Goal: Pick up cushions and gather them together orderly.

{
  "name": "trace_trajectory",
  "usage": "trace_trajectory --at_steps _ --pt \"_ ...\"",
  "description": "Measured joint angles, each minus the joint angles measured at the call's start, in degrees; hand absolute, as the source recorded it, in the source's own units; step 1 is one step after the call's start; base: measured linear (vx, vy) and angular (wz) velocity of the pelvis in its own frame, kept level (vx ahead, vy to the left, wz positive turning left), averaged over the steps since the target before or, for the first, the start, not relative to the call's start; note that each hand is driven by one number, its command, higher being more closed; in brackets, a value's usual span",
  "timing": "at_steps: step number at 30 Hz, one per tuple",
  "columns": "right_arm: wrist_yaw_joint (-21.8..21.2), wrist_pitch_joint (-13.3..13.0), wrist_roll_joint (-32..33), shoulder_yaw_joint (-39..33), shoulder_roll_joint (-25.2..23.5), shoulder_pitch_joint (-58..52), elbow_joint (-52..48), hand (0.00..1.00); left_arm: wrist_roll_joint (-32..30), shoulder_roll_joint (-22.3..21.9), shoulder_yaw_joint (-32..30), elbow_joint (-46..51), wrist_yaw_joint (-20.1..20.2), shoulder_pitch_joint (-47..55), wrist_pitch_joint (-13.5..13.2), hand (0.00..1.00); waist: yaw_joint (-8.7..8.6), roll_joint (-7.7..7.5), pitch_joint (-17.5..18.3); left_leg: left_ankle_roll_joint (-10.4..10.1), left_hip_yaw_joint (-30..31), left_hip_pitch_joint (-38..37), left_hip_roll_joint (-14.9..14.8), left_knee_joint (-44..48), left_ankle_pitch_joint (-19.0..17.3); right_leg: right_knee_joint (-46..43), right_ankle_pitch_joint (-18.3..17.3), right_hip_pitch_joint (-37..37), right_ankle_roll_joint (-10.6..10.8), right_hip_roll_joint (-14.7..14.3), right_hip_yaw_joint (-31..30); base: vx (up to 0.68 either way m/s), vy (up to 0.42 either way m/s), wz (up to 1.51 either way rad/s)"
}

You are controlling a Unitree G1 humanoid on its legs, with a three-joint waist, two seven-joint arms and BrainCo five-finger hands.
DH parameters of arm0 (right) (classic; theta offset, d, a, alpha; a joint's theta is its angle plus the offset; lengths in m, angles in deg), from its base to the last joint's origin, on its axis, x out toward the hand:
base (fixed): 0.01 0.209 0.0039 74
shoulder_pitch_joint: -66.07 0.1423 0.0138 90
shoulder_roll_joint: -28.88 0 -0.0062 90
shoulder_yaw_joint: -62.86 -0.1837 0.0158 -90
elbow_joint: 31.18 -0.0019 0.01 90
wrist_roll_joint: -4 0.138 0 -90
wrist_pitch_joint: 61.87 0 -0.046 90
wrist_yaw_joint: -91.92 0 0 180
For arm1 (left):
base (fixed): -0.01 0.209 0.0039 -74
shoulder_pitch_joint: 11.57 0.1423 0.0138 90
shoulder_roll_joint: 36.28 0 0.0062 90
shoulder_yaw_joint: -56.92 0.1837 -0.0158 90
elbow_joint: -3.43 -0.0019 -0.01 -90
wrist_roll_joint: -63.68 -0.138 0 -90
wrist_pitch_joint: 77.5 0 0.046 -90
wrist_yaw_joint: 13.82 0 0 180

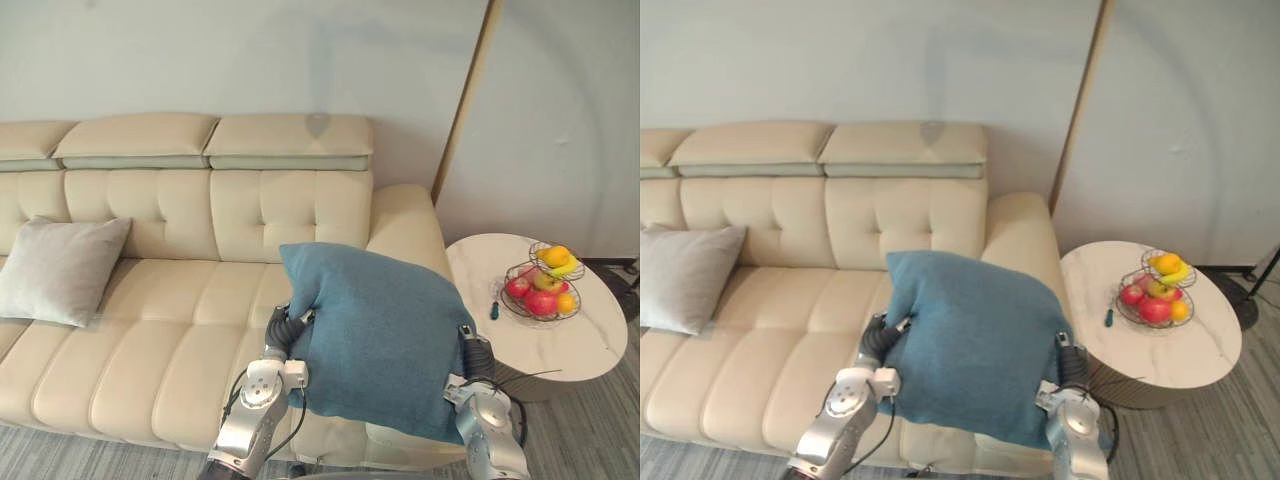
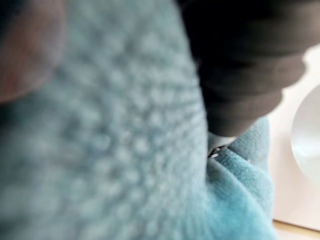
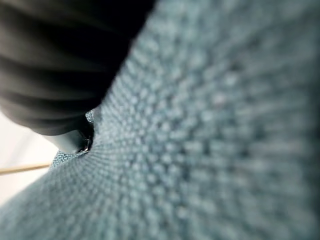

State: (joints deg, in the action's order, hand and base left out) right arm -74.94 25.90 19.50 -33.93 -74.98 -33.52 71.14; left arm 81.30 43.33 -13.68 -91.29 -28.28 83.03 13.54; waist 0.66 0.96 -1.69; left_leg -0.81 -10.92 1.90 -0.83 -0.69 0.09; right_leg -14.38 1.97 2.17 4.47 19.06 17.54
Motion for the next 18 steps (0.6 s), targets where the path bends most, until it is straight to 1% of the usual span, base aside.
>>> trace_trajectory --at_steps 1,2,3,4,5,6,7,8,9,10,11,12,13,14,15,16,17,18 --pt "0.0 0.0 -0.1 0.1 -0.5 0.0 -0.3 1.0 0.0 0.0 -0.3 0.0 0.0 0.0 0.0 1.0 -0.15 -0.02 -0.5 0.4 0.3 0.0 -0.5 -0.3 0.1 -3.6 -3.2 1.4 0.5 -2.4 -5.0 0.0 0.012 0.33" --pt "0.0 0.0 -0.1 0.1 -1.2 0.0 -0.3 1.0 -0.1 0.3 -0.5 0.0 0.0 0.0 -0.1 1.0 -0.5 -0.62 -0.7 1.3 0.4 -0.1 -0.8 -1.0 0.7 -6.5 -7.1 3.0 1.6 -6.3 -8.9 0.01 -0.09 0.35" --pt "0.0 0.0 -0.1 0.1 -1.8 0.0 -0.3 1.0 -0.2 0.5 -0.5 0.0 0.0 0.1 -0.1 1.0 -0.52 -1.71 -0.9 1.3 0.2 -0.2 -0.3 -2.1 1.0 -6.2 -9.6 2.8 0.7 -8.5 -8.8 0.02 -0.106 0.11" --pt "0.0 0.0 -0.1 0.2 -1.5 0.2 -0.4 1.0 -0.2 0.3 -0.5 0.0 0.0 0.5 -0.1 1.0 0.29 -2.19 -0.8 1.0 -0.7 0.0 0.2 -2.3 1.4 -4.7 -10.9 2.5 -0.4 -8.7 -6.8 0.03 -0.088 -0.27" --pt "0.0 0.0 -0.1 0.3 -1.4 0.4 -0.7 1.0 -0.2 0.3 -0.5 0.0 0.0 0.7 0.1 1.0 0.75 -1.83 -1.0 1.0 -0.8 0.2 0.3 -2.0 2.5 -2.7 -11.1 1.8 0.0 -9.0 -7.2 0.02 -0.049 -0.41" --pt "0.0 0.0 -0.1 0.5 -1.5 0.1 -1.4 1.0 -0.2 0.3 -0.7 0.1 0.0 0.7 0.3 1.0 0.82 -1.72 -1.1 1.0 -0.7 0.3 0.5 -1.8 2.9 -1.6 -11.5 1.4 0.6 -9.3 -8.3 0.01 -0.049 -0.1" --pt "0.0 0.0 -0.1 0.6 -1.5 -0.6 -2.8 1.0 -0.2 0.2 -0.8 0.9 0.0 0.7 0.7 1.0 0.21 -1.15 -1.4 0.9 0.5 1.3 0.4 -1.0 3.1 -1.3 -12.0 1.1 0.0 -10.1 -11.6 0.0 -0.032 0.31" --pt "0.0 0.0 -0.1 0.5 -1.4 -1.0 -3.5 1.0 -0.2 0.2 -0.8 1.7 0.0 0.8 0.9 1.0 -0.76 -1.12 -1.5 1.0 1.7 1.9 0.4 -0.6 2.8 -1.2 -13.2 0.9 -1.5 -10.9 -15.3 0.03 -0.045 0.74" --pt "0.2 0.0 0.2 0.6 -1.4 -2.2 -5.4 1.0 -0.2 -0.1 -0.7 2.9 0.1 0.6 1.0 1.0 -1.33 -1.69 -1.6 0.3 3.3 2.2 1.1 -0.3 2.7 -0.9 -16.2 0.3 -1.7 -11.8 -19.3 0.06 -0.09 0.86" --pt "0.3 0.0 0.3 0.5 -0.9 -2.9 -6.7 1.0 -0.3 -1.3 -0.6 3.4 0.1 0.8 1.0 1.0 -1.18 -1.39 -2.2 -0.3 3.8 2.3 0.8 0.8 2.3 -1.5 -16.2 -0.4 -1.3 -12.1 -18.8 0.06 -0.108 0.76" --pt "0.4 0.0 0.3 0.5 -0.7 -3.2 -7.5 1.0 -0.3 -2.0 -0.7 3.6 0.1 1.1 1.0 1.0 -1.01 -1.16 -2.2 -0.7 3.7 3.6 0.3 3.8 1.4 -1.7 -16.1 -0.9 -1.2 -11.9 -17.3 0.02 -0.101 0.58" --pt "0.5 0.0 0.2 0.5 -0.5 -3.5 -8.8 1.0 -0.3 -2.5 -0.7 4.2 0.1 1.4 1.0 1.0 -0.7 -0.76 -2.3 -1.0 3.2 6.2 -0.9 9.1 -0.6 -1.5 -16.0 -2.0 -1.2 -12.0 -15.6 0.01 -0.065 0.58" --pt "0.5 0.0 0.2 0.5 0.1 -4.1 -10.8 1.0 -0.2 -2.6 -0.7 4.6 0.1 1.5 1.0 1.0 -0.55 0.08 -2.7 -0.4 -0.4 7.8 -3.3 14.3 -3.5 -1.3 -16.1 -3.7 -1.3 -12.8 -13.6 0.02 -0.074 0.59" --pt "0.5 0.0 0.2 0.5 0.3 -4.4 -11.8 1.0 -0.2 -2.6 -0.7 5.0 0.3 1.8 1.0 1.0 -0.45 0.57 -2.7 -0.2 -2.4 8.0 -4.7 16.4 -4.6 -1.4 -16.1 -4.7 -1.3 -13.2 -12.7 0.03 -0.066 0.51" --pt "0.5 0.0 0.2 0.5 0.3 -4.6 -12.6 1.0 -0.2 -2.6 -0.7 5.7 0.7 2.5 1.0 1.0 -0.27 0.79 -2.4 0.7 -5.4 7.8 -5.9 17.2 -5.4 -1.6 -16.1 -5.6 -1.4 -13.2 -11.8 0.05 -0.045 0.43" --pt "0.5 0.0 0.2 0.5 0.3 -4.9 -14.2 1.0 -0.1 -2.6 -0.7 6.8 0.9 3.0 0.9 1.0 -0.24 0.58 -2.2 1.2 -9.6 7.2 -7.3 17.4 -7.0 -1.5 -16.1 -6.2 -1.4 -12.5 -11.0 0.04 -0.001 0.42" --pt "0.5 -0.1 0.2 0.5 0.3 -5.0 -14.7 1.0 -0.1 -2.7 -0.7 7.2 1.0 2.9 0.8 1.0 -0.26 0.23 -2.0 1.2 -12.3 7.1 -8.1 17.8 -7.4 -1.4 -16.1 -6.2 -1.4 -11.8 -10.4 0.05 0.018 0.47" --pt "0.5 -0.1 0.2 0.3 0.3 -4.9 -15.4 1.0 -0.1 -2.8 -0.8 7.5 1.1 2.6 0.5 1.0 -0.25 -0.41 -2.0 2.2 -14.7 7.3 -9.1 19.0 -7.7 -1.2 -16.3 -6.1 -1.6 -10.7 -9.9 0.05 0.068 0.32"
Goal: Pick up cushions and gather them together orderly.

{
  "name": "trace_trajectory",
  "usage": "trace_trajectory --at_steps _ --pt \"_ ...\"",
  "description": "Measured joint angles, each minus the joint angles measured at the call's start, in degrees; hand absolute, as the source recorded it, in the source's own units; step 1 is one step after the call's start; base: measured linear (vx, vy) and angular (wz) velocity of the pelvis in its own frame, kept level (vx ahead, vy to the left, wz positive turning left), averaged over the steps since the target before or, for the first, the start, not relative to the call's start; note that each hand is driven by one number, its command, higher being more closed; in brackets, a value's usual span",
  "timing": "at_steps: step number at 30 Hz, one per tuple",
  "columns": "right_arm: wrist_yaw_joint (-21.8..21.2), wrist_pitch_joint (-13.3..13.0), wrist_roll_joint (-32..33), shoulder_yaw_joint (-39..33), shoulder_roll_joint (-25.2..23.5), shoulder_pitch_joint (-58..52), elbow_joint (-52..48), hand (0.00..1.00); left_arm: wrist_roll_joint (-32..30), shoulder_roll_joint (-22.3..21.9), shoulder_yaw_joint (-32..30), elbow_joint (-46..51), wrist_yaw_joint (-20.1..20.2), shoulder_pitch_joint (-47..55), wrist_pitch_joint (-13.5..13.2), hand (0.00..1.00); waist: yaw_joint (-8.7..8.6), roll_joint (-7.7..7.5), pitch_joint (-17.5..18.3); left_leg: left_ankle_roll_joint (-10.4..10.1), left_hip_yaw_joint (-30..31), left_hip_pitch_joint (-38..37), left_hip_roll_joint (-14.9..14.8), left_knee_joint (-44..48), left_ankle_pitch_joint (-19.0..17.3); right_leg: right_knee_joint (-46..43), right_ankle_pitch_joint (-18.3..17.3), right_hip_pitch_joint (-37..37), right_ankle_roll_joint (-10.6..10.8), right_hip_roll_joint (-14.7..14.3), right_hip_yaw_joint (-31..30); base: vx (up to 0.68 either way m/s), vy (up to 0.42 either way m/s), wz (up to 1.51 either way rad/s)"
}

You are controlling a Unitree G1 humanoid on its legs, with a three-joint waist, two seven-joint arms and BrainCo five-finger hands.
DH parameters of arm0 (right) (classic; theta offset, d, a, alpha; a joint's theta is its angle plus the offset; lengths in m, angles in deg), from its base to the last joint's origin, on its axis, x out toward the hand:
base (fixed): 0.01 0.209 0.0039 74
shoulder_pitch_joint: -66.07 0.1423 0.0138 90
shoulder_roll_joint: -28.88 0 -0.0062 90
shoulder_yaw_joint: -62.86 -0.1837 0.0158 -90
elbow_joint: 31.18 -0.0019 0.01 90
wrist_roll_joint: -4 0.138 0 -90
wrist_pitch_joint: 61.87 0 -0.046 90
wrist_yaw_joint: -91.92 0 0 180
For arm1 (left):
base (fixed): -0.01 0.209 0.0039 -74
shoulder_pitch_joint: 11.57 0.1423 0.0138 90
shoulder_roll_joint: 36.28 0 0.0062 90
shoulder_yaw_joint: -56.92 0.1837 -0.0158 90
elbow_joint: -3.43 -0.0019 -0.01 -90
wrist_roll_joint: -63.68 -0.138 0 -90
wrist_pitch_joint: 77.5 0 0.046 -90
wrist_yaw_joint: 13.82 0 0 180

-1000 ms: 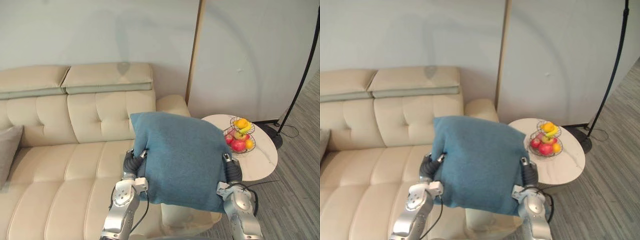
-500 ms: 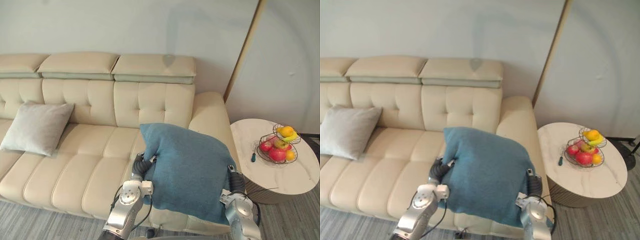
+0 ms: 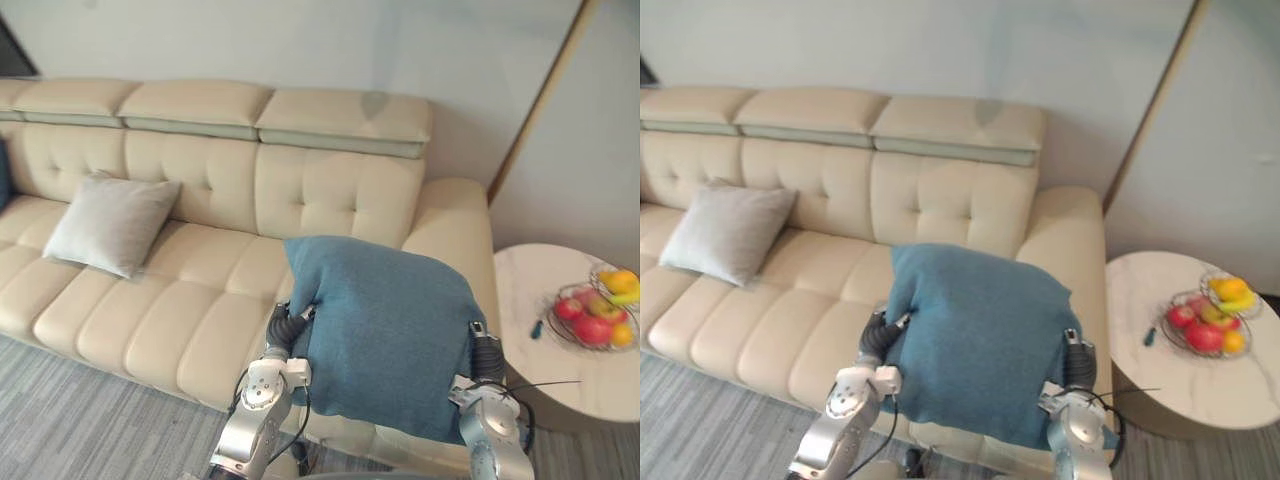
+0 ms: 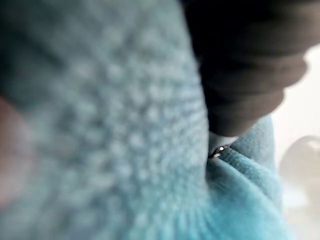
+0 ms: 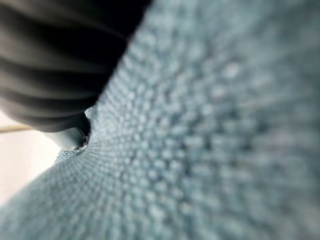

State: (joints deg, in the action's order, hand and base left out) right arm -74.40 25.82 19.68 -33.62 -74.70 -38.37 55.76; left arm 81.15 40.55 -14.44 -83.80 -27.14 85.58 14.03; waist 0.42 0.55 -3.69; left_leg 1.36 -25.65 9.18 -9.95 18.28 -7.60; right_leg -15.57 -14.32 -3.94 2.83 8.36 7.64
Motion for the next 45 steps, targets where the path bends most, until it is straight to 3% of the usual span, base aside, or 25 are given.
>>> trace_trajectory --at_steps 2,4,5,6,8,9,12,15,17,18,20,21,22,25,27,28,29,33,35,37,39,40,42,44,45 --pt "0.1 0.0 0.0 0.0 0.0 0.7 -0.1 1.0 0.0 -0.1 -0.2 -0.1 0.0 -0.1 0.0 1.0 0.08 -0.86 0.2 -0.1 -0.1 0.1 -2.6 0.1 0.3 0.6 0.0 0.0 0.0 2.0 -0.1 0.08 0.148 0.23" --pt "0.3 0.0 -0.1 0.0 0.0 0.7 0.0 1.0 0.0 -0.3 -0.2 -0.1 0.0 0.0 0.0 1.0 0.05 -0.77 0.4 -1.8 2.0 -0.5 -5.1 -3.8 3.1 0.9 0.0 0.0 0.1 3.5 -0.3 0.08 0.248 0.18" --pt "0.5 0.0 -0.1 0.0 0.0 0.7 0.1 1.0 0.0 -0.3 -0.1 -0.1 0.0 0.0 0.1 1.0 -0.04 -0.44 0.6 -5.1 1.6 -1.2 -6.1 -6.4 8.3 0.9 0.3 0.0 0.9 4.5 -0.3 0.12 0.355 0.21" --pt "0.5 0.1 -0.1 0.1 -0.2 1.0 1.3 1.0 0.0 0.2 -0.1 -0.2 -0.1 -0.1 0.1 1.0 -0.18 -1.14 1.1 -8.1 1.3 -1.7 -4.1 -6.8 8.9 1.2 1.3 0.1 2.6 6.2 -0.6 0.13 0.363 0.21" --pt "0.5 0.3 -0.5 0.2 -1.6 1.1 2.5 1.0 0.0 1.3 -0.1 -0.4 -0.5 0.0 0.1 1.0 0.11 -3.0 0.9 -6.3 1.3 -0.9 -2.3 -4.6 6.9 3.7 5.5 -0.5 5.1 7.8 -1.1 0.11 0.328 0.09" --pt "0.5 0.4 -2.2 0.3 -2.8 1.5 3.1 1.0 0.0 2.3 -0.1 -1.6 -0.6 0.0 0.1 1.0 0.1 -3.11 1.0 -5.5 2.2 0.0 -2.4 -1.0 4.5 6.1 9.1 -2.2 6.8 7.8 -2.1 0.09 0.313 0.03" --pt "0.5 0.4 -2.3 0.3 -3.4 1.9 4.6 1.0 0.0 2.8 0.0 -1.8 -0.6 0.1 -0.1 1.0 0.23 -3.34 1.0 -5.1 4.0 2.0 -2.3 4.6 0.2 8.3 12.2 -3.8 8.5 8.1 -3.0 0.03 0.247 0.04" --pt "0.5 0.1 -2.2 0.2 -3.2 2.9 7.5 1.0 0.0 3.7 0.8 -2.0 -0.6 -0.3 -0.3 1.0 0.29 -4.12 1.4 -5.0 5.7 6.9 -1.4 12.6 -6.1 10.5 12.2 -3.9 8.5 9.9 -3.4 -0.03 0.297 -0.01" --pt "0.5 0.2 -2.2 0.2 -2.7 2.8 10.6 1.0 0.0 3.9 1.4 -3.9 -0.6 -0.4 0.0 1.0 0.3 -3.96 1.6 -3.7 5.2 7.3 0.2 12.5 -7.4 8.1 14.5 -1.4 8.1 11.3 -4.9 -0.05 0.295 -0.16" --pt "0.5 0.6 -2.2 0.2 -2.4 2.8 11.3 1.0 0.0 3.9 1.7 -4.5 -0.6 -0.4 0.3 1.0 0.35 -3.41 1.7 -3.6 4.8 7.2 0.6 11.7 -7.4 5.4 16.0 0.9 7.1 11.5 -6.0 -0.04 0.345 -0.41" --pt "0.5 1.4 -2.3 0.7 -2.3 2.9 11.7 1.0 0.1 4.4 1.5 -4.8 -0.6 0.1 0.7 1.0 1.06 -3.01 1.3 -3.1 1.5 4.5 2.1 7.1 -7.1 -4.5 19.1 9.6 1.7 12.8 -7.4 -0.02 0.374 -0.81" --pt "0.5 1.5 -2.3 1.2 -2.2 2.9 11.7 1.0 0.1 4.6 1.1 -4.8 -0.6 0.5 0.7 1.0 1.09 -2.92 0.9 -2.8 -0.8 2.0 2.8 4.7 -6.8 -10.6 15.9 13.0 1.9 12.0 -8.1 0.01 0.318 -0.96" --pt "0.5 1.5 -2.3 1.4 -2.3 2.8 11.7 1.0 0.1 4.6 1.0 -4.8 -0.6 0.6 0.8 1.0 0.93 -2.54 0.4 -2.4 -2.2 -0.7 3.6 2.4 -6.3 -15.1 11.6 14.7 3.8 9.9 -7.9 0.01 0.229 -0.79" --pt "0.5 1.4 -2.3 2.2 -1.9 2.9 11.1 1.0 0.1 4.6 0.7 -4.0 -0.6 0.5 0.6 1.0 0.24 -2.43 0.6 -2.1 -6.4 -4.9 4.7 -2.0 -5.4 -16.5 4.7 16.3 5.7 3.5 -3.8 0.02 0.149 -0.59" --pt "0.4 1.1 -2.3 2.7 -2.0 3.3 10.1 1.0 0.1 4.6 -0.1 -2.6 -0.6 0.4 0.6 1.0 0.39 -2.53 0.9 -1.3 -8.6 -6.6 6.4 -5.4 -4.3 -9.6 4.1 16.1 2.8 -1.6 0.7 0.06 0.099 -0.5" --pt "0.3 0.9 -2.2 2.7 -1.9 3.2 10.0 1.0 0.1 4.6 -0.2 -2.0 -0.6 0.3 0.6 1.0 -0.03 -2.89 1.1 -1.0 -8.8 -6.6 7.1 -6.0 -4.2 -6.7 5.5 15.7 -1.0 -2.8 0.9 0.12 0.058 -0.17" --pt "0.3 0.9 -2.2 2.7 -1.2 3.2 10.0 1.0 0.0 3.9 -0.2 -1.4 -0.5 0.3 0.6 1.0 -0.15 -2.48 1.1 -0.3 -8.9 -6.5 7.6 -6.0 -3.7 -3.6 5.5 14.6 -2.9 -3.2 1.0 0.13 0.032 -0.01" --pt "-0.1 1.2 -2.1 2.8 -0.7 2.4 10.0 1.0 0.0 3.3 -0.2 -1.3 -0.2 0.9 0.8 1.0 0.29 -1.2 1.1 0.1 -5.2 -6.9 7.1 -1.8 -3.4 -0.2 6.0 10.2 -1.9 -3.2 1.5 0.17 -0.019 0.09" --pt "-0.1 1.3 -2.1 2.8 -0.7 1.1 7.8 1.0 0.0 3.2 -0.2 -1.1 0.1 1.4 0.8 1.0 0.32 -0.88 0.7 0.0 -3.6 -4.5 4.9 8.3 -3.5 2.0 5.8 6.5 -1.7 -3.1 1.7 0.15 -0.043 0.25" --pt "-0.2 1.3 -2.1 2.8 0.2 -0.6 4.2 1.0 0.1 2.5 -0.2 -0.3 0.3 2.7 0.8 1.0 0.95 1.01 -0.1 -0.2 -0.6 -1.2 1.3 20.7 -3.2 3.4 4.5 3.6 -2.0 -4.0 2.0 0.05 -0.007 0.02" --pt "-0.2 1.3 -2.2 2.8 0.3 -0.8 3.4 1.0 0.1 1.5 -0.8 0.8 1.0 4.5 0.8 1.0 1.75 1.36 0.0 -1.7 3.0 2.2 0.2 28.4 -1.6 3.7 3.2 2.2 -2.7 -3.9 0.0 0.08 0.082 -0.4" --pt "-0.2 1.3 -2.2 2.8 0.2 -0.8 3.4 1.0 0.1 1.5 -0.8 1.5 1.1 4.9 0.8 1.0 2.79 1.3 0.1 -0.7 4.1 2.2 0.1 26.4 -3.7 3.9 3.2 2.4 -2.7 -3.6 -1.1 0.14 0.113 -0.53" --pt "-0.2 1.3 -2.2 2.8 0.2 -0.8 3.4 1.0 0.1 1.3 -0.8 1.8 1.2 4.8 0.7 1.0 2.62 1.19 0.2 -1.9 8.0 2.5 -0.3 15.6 -6.0 3.8 3.6 3.2 -2.0 -3.4 -2.3 0.19 0.126 -0.41" --pt "-0.2 1.4 -2.3 2.7 0.5 -1.4 3.4 1.0 0.0 0.6 -0.8 1.8 1.2 5.2 0.9 1.0 2.65 1.54 0.6 -4.1 12.2 0.0 -0.2 0.7 0.0 3.2 3.8 4.1 -1.0 -3.8 -3.5 0.21 0.186 -0.39" --pt "-0.2 1.9 -2.3 2.8 -0.2 -1.6 4.5 1.0 0.0 1.0 -0.8 1.4 1.2 5.6 1.3 1.0 2.68 0.43 1.0 -6.3 11.6 -2.1 0.9 -2.4 1.1 3.4 3.8 4.0 0.3 -2.9 -5.1 0.23 0.181 -0.35"
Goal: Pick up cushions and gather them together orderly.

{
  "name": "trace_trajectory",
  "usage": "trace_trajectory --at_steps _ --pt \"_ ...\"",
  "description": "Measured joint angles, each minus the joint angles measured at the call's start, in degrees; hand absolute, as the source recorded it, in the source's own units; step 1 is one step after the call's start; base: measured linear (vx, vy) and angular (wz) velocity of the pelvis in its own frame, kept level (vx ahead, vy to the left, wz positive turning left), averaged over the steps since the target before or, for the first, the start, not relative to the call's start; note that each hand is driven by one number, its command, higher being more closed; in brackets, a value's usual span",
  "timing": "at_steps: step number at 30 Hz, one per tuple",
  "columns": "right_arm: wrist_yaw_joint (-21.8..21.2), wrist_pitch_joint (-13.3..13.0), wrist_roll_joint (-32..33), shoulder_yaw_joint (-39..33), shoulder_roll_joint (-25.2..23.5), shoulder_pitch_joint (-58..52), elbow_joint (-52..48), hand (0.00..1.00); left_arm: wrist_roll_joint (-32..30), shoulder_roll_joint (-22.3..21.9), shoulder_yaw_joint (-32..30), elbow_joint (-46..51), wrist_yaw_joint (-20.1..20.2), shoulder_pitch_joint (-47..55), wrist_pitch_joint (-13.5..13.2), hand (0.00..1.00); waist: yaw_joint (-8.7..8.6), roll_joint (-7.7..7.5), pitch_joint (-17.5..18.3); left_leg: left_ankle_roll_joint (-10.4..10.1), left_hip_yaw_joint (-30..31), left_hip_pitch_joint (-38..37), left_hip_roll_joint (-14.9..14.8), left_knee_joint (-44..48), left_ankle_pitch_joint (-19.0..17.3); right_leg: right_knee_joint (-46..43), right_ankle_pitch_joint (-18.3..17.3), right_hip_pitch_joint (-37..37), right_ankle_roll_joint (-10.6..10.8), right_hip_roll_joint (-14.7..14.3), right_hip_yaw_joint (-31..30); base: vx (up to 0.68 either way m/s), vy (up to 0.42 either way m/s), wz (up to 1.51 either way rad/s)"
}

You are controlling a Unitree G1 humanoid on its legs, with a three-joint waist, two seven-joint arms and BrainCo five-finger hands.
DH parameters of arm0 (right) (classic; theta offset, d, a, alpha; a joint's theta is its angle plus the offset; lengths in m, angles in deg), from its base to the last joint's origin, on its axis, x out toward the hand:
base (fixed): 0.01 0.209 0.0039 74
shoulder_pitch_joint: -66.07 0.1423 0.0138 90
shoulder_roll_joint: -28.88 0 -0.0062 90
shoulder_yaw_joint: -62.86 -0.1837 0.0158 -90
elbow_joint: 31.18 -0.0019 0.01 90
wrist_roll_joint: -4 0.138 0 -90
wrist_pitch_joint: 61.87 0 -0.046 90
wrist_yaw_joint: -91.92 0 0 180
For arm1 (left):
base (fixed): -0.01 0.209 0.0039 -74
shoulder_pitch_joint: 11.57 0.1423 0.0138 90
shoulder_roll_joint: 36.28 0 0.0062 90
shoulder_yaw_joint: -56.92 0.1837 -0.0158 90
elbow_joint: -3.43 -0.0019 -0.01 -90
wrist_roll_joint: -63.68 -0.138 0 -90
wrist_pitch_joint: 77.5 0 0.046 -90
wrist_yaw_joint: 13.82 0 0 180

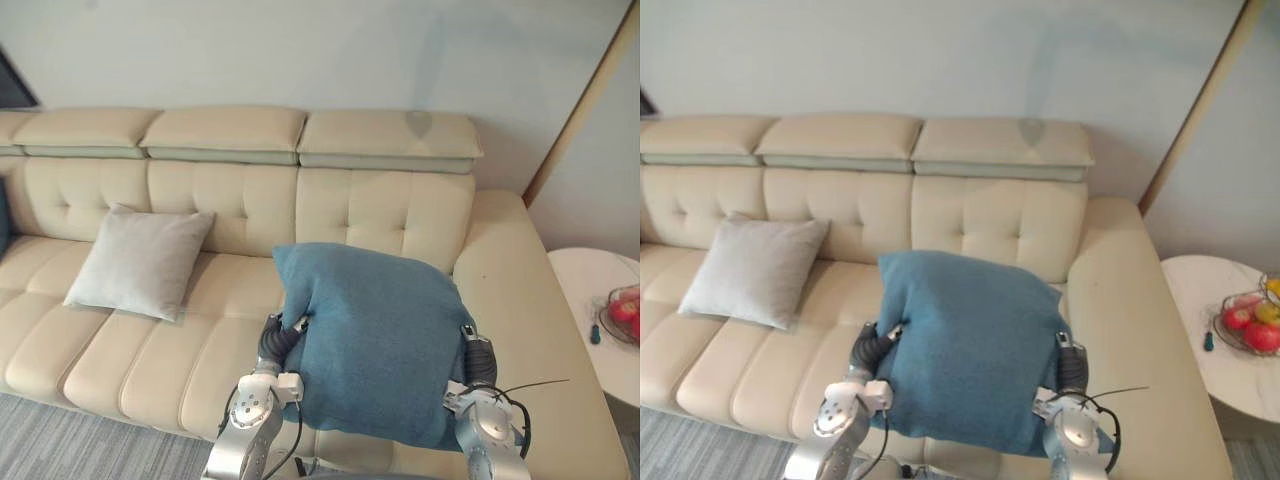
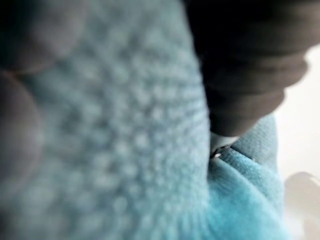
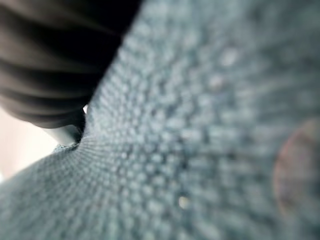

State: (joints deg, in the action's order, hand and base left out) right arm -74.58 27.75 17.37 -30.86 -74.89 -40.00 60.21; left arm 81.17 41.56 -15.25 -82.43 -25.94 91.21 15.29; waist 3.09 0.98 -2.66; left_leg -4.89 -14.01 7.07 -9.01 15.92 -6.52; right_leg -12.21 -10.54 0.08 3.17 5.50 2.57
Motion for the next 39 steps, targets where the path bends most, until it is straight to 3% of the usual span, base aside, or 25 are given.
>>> trace_trajectory --at_steps 3,4,8,13,21,27,28,33,37,39 --pt "0.0 0.5 -0.6 0.0 -1.1 -1.1 -0.1 1.0 0.0 1.0 0.0 -0.4 0.0 1.0 0.3 1.0 -0.9 -2.97 1.4 0.5 -1.5 -1.4 2.8 -2.9 0.2 2.3 0.9 -0.4 1.4 2.6 -0.7 0.18 0.14 -0.19" --pt "0.0 0.5 -1.4 0.0 -1.4 -1.1 -0.2 1.0 0.0 1.2 0.0 -0.4 0.0 0.9 0.3 1.0 -0.91 -3.23 1.6 0.6 -1.9 -1.7 3.1 -3.5 0.2 2.7 1.2 -0.3 1.9 2.8 -1.1 0.12 0.112 -0.27" --pt "0.1 0.5 -4.3 0.4 -2.1 -0.7 -0.3 1.0 -0.1 2.2 0.0 -0.4 0.0 0.5 0.2 1.0 -0.82 -3.25 1.6 1.4 -4.2 -4.1 4.1 -7.8 0.9 3.6 1.9 0.1 2.0 3.4 -2.8 0.05 0.059 -0.23" --pt "3.4 0.6 -11.4 2.6 -0.4 5.3 -0.2 1.0 -2.8 3.0 0.0 -1.5 -2.4 -5.2 -0.3 1.0 -0.59 -2.33 0.7 1.3 -6.0 1.6 3.0 -11.1 4.2 3.8 5.1 8.6 1.2 1.6 -4.3 -0.06 -0.029 -0.24" --pt "14.6 0.9 -19.8 4.6 5.1 33.3 4.1 1.0 -4.0 6.5 -0.5 -13.3 -12.9 -34.7 -1.5 1.0 0.1 -1.9 -2.4 2.0 -5.5 18.0 1.6 -10.7 9.8 2.2 8.5 25.6 1.1 0.2 -4.8 -0.17 -0.042 -0.04" --pt "21.9 1.6 -20.8 4.1 9.0 56.6 12.4 1.0 -4.3 8.7 -2.8 -21.2 -20.3 -56.9 -2.6 1.0 0.26 -1.03 -4.4 2.3 -4.0 26.7 0.8 -11.3 13.5 0.0 9.8 34.7 0.7 -0.6 -3.9 -0.1 -0.007 0.09" --pt "22.3 1.6 -21.3 3.9 9.3 59.1 13.5 0.0 -4.5 8.7 -3.4 -22.4 -20.5 -59.2 -2.7 0.0 0.25 -0.85 -4.9 2.3 -3.8 27.2 0.8 -11.6 14.0 0.0 10.0 35.3 0.6 -0.6 -3.7 -0.06 0.0 0.11" --pt "27.3 2.2 -22.3 0.9 9.7 74.9 22.1 0.0 -6.2 8.3 -7.8 -31.8 -24.8 -73.8 -2.8 0.0 0.25 -0.28 -7.5 1.9 -2.3 30.6 0.9 -17.0 18.4 -0.4 10.5 40.3 0.2 -1.2 -1.8 -0.02 -0.012 0.13" --pt "24.9 2.9 -17.2 -2.4 10.3 85.7 33.0 0.0 -5.8 6.9 -12.8 -43.1 -23.9 -84.1 -1.7 0.0 0.26 0.55 -10.6 0.5 0.0 31.8 0.5 -20.9 21.9 -0.6 10.6 42.4 0.0 -1.8 0.4 0.01 -0.025 0.16" --pt "22.5 3.3 -11.2 -3.4 10.2 89.0 39.5 0.0 -4.4 6.4 -15.4 -48.5 -21.9 -87.3 -0.2 0.0 0.21 0.74 -11.9 0.0 0.7 32.3 0.3 -21.6 22.7 -0.6 10.6 42.7 0.0 -1.9 1.4 0.04 -0.032 0.13"
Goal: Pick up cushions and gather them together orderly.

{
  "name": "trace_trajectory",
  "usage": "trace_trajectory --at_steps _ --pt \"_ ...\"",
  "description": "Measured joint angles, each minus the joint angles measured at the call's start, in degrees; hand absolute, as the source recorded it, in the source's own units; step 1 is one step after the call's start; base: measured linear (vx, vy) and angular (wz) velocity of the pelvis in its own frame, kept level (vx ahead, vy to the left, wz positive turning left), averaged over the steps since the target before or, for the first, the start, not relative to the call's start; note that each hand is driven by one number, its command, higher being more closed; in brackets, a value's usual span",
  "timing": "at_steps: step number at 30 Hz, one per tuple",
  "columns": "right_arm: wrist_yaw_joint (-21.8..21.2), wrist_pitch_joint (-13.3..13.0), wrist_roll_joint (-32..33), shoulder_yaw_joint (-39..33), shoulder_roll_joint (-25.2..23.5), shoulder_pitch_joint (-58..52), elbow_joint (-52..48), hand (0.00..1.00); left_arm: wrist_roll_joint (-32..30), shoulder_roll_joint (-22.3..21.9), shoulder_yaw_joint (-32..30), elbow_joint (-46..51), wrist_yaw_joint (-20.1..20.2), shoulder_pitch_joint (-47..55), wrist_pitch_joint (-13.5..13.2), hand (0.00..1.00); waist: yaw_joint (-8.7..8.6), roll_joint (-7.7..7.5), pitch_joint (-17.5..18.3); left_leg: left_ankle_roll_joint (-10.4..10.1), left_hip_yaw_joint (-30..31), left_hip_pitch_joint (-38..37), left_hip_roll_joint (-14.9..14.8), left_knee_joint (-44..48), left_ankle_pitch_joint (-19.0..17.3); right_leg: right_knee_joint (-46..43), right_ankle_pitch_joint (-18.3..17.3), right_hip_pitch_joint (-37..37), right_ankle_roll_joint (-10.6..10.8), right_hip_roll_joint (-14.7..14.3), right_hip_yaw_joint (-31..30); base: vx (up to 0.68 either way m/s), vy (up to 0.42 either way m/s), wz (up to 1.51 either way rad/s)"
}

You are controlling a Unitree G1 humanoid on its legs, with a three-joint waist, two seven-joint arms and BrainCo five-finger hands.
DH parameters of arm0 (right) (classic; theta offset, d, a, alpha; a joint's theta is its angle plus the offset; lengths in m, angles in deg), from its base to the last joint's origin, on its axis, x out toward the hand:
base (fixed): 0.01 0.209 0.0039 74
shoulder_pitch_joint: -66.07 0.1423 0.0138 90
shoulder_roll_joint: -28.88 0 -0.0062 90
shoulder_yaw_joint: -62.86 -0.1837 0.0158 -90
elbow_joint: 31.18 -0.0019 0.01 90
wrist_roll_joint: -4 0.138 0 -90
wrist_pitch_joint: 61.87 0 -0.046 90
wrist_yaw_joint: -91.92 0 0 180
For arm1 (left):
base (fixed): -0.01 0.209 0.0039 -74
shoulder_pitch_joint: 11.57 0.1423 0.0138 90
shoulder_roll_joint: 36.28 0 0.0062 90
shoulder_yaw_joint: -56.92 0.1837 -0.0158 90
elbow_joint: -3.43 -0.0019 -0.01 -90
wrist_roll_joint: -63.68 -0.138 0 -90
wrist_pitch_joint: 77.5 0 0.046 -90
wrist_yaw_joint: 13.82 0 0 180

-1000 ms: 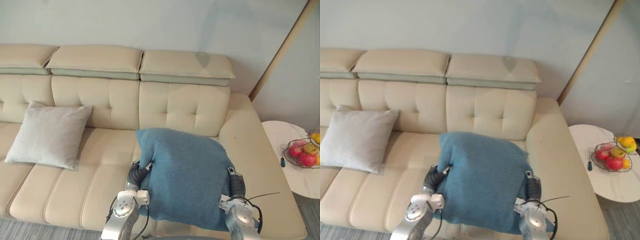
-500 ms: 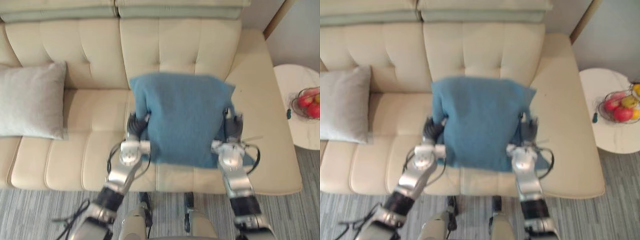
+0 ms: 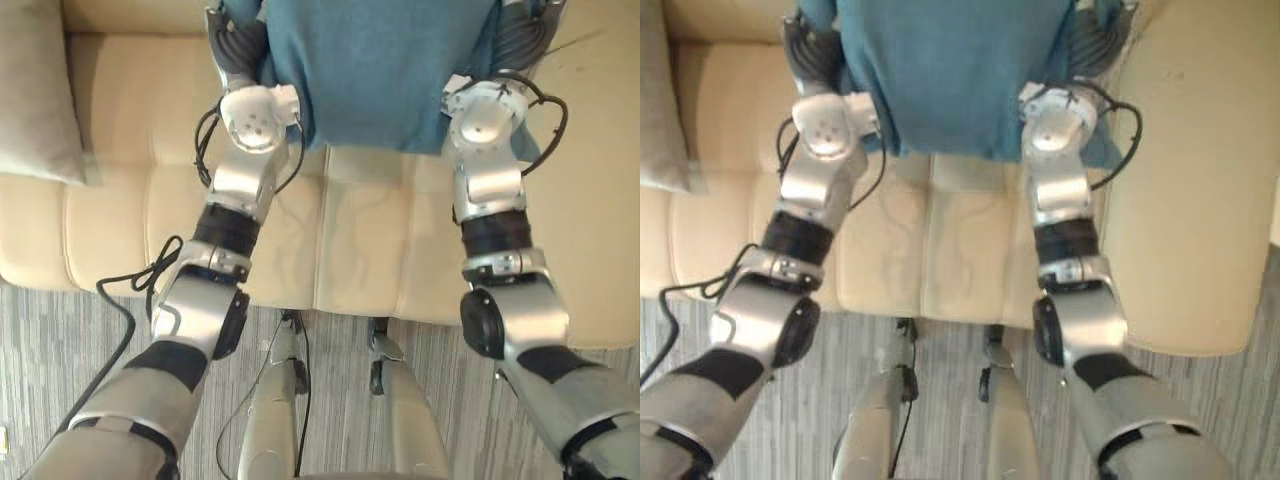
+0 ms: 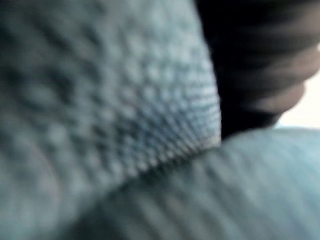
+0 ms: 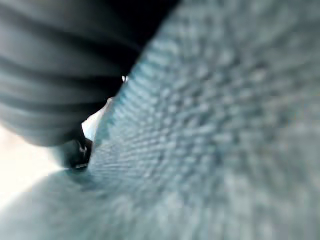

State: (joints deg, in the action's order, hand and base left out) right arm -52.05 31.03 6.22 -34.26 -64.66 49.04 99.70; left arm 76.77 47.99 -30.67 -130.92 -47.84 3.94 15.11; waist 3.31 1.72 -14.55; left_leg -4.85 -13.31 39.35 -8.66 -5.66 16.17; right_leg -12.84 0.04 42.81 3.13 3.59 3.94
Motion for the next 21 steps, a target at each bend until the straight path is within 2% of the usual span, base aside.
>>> trace_trajectory --at_steps 1,5,8,10,14,17,21 --pt "-1.3 -0.1 4.4 0.0 0.0 1.0 2.6 0.0 0.4 0.0 -1.4 -2.8 1.7 -1.1 1.1 0.0 -0.15 -0.03 -0.3 -0.7 0.1 0.7 0.0 -0.1 0.6 0.0 0.0 0.6 0.0 0.1 0.4 0.04 -0.024 0.09" --pt "-5.1 0.1 10.2 0.2 -0.5 2.0 8.0 0.0 0.5 -0.1 -3.7 -6.5 5.5 -1.3 2.1 0.0 -0.12 -0.01 -2.7 -0.7 0.1 0.9 -0.3 -0.1 0.6 -1.0 -0.2 1.1 -0.3 -0.2 0.7 0.04 -0.019 0.03" --pt "-7.7 0.1 10.0 0.7 -0.3 2.1 8.0 0.0 0.4 0.3 -3.8 -7.4 7.5 -1.3 2.1 0.0 -0.19 0.01 -4.5 -0.7 0.0 2.0 -0.6 -0.1 0.6 -3.6 -0.7 3.4 -0.8 -0.3 0.8 0.02 -0.011 -0.01" --pt "-8.9 -0.2 9.0 0.7 -0.2 1.9 8.0 0.0 -0.2 0.6 -5.0 -7.9 8.3 -0.9 2.0 0.0 -0.47 -0.03 -6.4 -1.6 0.0 1.8 -0.7 -0.1 1.2 -4.7 -0.7 3.4 -0.8 -0.3 0.8 0.02 -0.022 0.05" --pt "-10.3 -0.4 8.6 0.7 0.0 -0.4 7.1 0.0 -0.8 1.4 -6.2 -8.0 9.4 3.5 1.6 0.0 -0.66 -0.01 -6.5 -1.6 -0.1 0.4 -0.7 -0.1 1.2 -7.4 -2.3 3.4 -1.6 -0.2 0.8 0.02 -0.036 0.07" --pt "-11.3 -0.6 7.2 0.5 0.2 -5.4 3.2 0.0 -0.6 2.5 -8.2 -7.9 9.7 7.0 1.6 0.0 -0.79 -0.05 -6.5 -1.6 -0.1 -0.4 -0.6 0.6 1.2 -10.2 -3.6 3.2 -1.8 0.1 0.8 0.01 -0.054 0.12" --pt "-12.9 -0.7 6.8 0.3 2.8 -15.3 -6.4 0.0 0.0 5.0 -9.7 -1.2 10.8 14.9 1.4 0.0 -0.87 -0.12 -6.5 -1.6 0.0 -2.5 -0.6 1.1 1.1 -12.4 -4.3 1.9 -1.5 0.2 0.6 -0.02 -0.063 0.05"
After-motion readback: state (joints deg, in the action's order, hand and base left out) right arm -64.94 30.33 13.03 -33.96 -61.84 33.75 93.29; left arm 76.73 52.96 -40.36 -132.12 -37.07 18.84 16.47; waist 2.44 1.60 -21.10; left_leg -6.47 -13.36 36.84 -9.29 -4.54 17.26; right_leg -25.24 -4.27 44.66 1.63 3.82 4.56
